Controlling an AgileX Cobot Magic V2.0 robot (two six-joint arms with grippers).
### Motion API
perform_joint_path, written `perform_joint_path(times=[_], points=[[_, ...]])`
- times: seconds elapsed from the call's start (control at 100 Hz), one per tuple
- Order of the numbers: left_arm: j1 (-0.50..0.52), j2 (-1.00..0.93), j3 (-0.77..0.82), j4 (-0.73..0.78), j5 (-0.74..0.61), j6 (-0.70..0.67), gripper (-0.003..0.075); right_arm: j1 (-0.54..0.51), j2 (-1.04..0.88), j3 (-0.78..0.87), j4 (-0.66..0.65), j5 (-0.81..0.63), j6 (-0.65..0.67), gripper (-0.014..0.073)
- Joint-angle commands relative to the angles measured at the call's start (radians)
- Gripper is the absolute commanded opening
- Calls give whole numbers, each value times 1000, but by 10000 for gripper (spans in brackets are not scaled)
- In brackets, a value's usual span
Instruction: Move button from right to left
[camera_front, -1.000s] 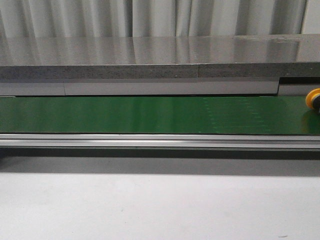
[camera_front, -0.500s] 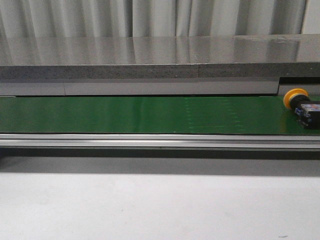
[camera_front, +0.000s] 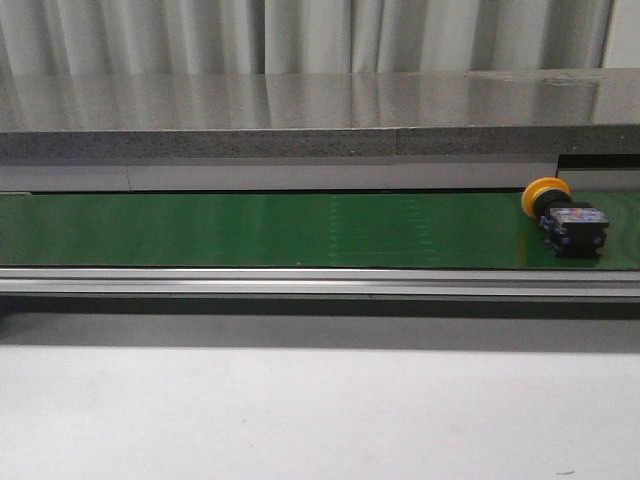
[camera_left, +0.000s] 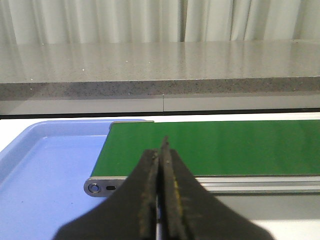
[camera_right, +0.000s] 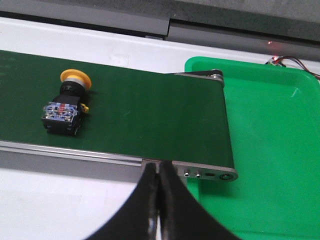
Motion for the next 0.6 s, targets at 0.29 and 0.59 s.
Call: perform_joint_path(times=[0.29, 0.59], points=[[-6, -32, 45, -1, -75, -11, -20, 2, -186, 58, 61, -118, -10, -67], [-6, -32, 45, -1, -75, -11, -20, 2, -224, 60, 61, -117, -10, -67]])
